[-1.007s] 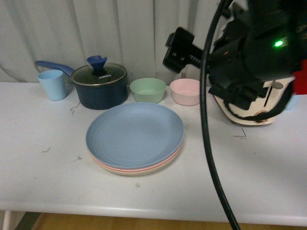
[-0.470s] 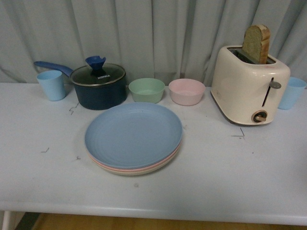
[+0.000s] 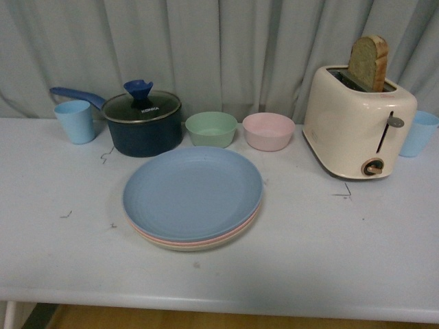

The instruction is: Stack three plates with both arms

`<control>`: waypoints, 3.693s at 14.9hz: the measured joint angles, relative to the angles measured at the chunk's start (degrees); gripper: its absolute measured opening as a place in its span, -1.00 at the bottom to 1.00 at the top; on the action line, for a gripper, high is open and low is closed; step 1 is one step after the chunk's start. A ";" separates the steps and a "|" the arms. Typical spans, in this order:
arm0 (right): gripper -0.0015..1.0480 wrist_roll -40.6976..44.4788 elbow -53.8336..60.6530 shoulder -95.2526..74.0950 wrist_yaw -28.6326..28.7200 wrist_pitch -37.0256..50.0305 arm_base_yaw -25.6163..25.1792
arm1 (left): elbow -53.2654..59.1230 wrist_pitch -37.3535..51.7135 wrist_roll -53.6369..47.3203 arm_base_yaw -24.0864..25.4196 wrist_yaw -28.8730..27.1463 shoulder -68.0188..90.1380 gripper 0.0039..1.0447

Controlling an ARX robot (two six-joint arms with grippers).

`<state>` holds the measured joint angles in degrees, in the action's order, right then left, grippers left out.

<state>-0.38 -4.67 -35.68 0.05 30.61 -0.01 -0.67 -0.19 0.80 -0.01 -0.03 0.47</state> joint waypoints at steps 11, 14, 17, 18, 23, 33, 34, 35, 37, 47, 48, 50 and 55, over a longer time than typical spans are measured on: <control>-0.96 0.02 4.02 18.67 -0.02 -13.51 0.00 | 0.00 -0.02 0.00 0.00 0.00 0.00 0.88; -0.96 0.02 4.02 22.69 -0.02 -17.55 0.00 | 0.00 -0.02 0.00 0.00 0.00 0.00 0.88; -0.96 0.02 4.02 25.53 -0.02 -20.33 0.00 | 0.00 -0.02 0.00 0.00 0.00 0.00 0.88; -0.96 0.02 4.02 25.79 -0.02 -20.63 0.00 | 0.00 -0.02 0.00 0.00 0.00 0.00 0.88; -0.96 0.02 4.00 30.36 -0.02 -27.98 -0.02 | 0.00 0.00 0.00 0.00 0.02 0.00 0.88; -0.96 0.04 4.00 35.43 -0.02 -30.86 0.00 | 0.00 -0.02 0.00 0.00 0.02 0.00 0.88; -0.96 0.04 4.00 35.43 -0.04 -30.80 0.00 | 0.00 0.00 0.00 0.00 0.00 0.00 0.88; -0.96 0.02 4.00 35.43 -0.04 -30.82 0.00 | 0.00 -0.02 0.00 0.00 0.02 0.00 0.88; -0.89 0.07 4.00 35.43 -0.04 -30.80 0.00 | 0.00 -0.02 0.00 0.00 0.02 0.00 0.88; 0.87 0.07 4.00 35.43 -0.04 -30.82 0.00 | 0.00 0.00 0.00 0.00 0.00 0.00 0.88; 0.87 0.07 4.00 35.43 -0.04 -30.82 0.00 | 0.00 -0.02 0.00 0.00 0.00 0.00 0.88; 0.87 0.07 4.00 35.43 -0.04 -30.82 0.00 | 0.00 -0.02 0.00 0.00 0.00 0.00 0.88; 0.87 0.07 4.00 35.43 -0.02 -30.82 0.00 | 0.00 0.00 0.00 0.00 0.00 0.00 0.88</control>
<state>-0.32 -0.67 -0.25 0.03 -0.21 -0.01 -0.67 -0.19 0.80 -0.01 -0.03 0.47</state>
